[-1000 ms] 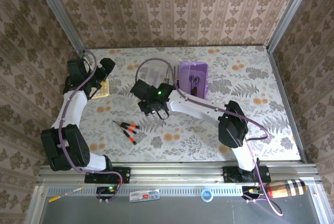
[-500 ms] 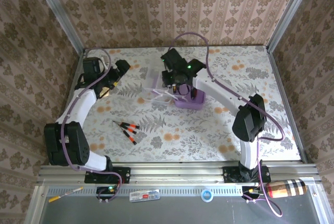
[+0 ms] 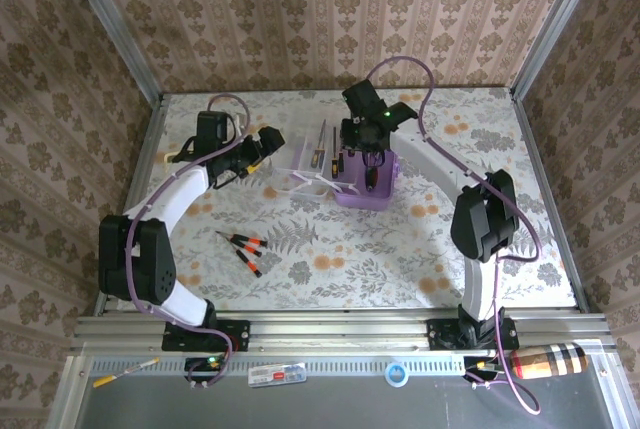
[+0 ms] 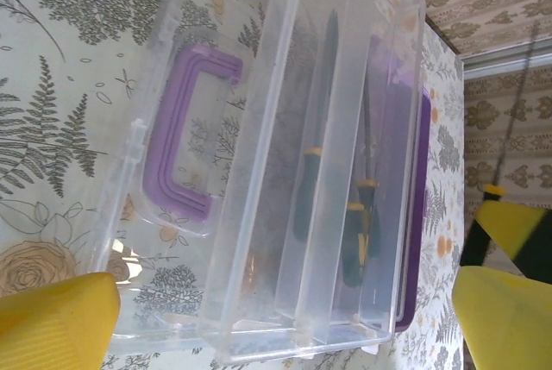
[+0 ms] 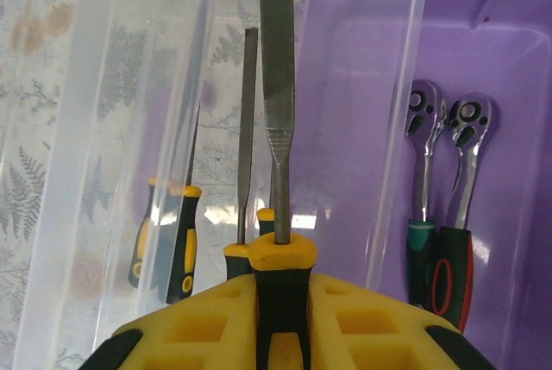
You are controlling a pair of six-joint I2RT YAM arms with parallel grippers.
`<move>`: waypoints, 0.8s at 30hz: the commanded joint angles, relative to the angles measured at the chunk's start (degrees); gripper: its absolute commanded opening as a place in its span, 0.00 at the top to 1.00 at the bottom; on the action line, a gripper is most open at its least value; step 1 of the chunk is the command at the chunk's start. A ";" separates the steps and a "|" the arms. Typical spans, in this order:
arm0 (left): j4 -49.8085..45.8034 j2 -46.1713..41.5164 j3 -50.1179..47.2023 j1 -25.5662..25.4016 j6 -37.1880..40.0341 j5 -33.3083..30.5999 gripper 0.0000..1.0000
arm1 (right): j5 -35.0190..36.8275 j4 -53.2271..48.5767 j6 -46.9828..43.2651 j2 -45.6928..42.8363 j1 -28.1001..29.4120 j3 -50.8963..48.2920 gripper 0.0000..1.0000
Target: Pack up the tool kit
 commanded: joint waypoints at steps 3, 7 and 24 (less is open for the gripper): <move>-2.29 0.36 2.05 -0.30 2.49 -0.24 0.00 | -2.36 1.24 2.04 3.07 -0.43 -1.66 0.80; -2.29 0.56 1.99 -0.30 2.63 -0.21 0.00 | -3.02 1.79 2.61 4.30 -0.69 -2.24 0.80; -2.82 0.92 2.45 -0.39 3.30 -0.19 0.00 | -3.65 1.66 2.52 1.29 -1.48 -3.58 0.66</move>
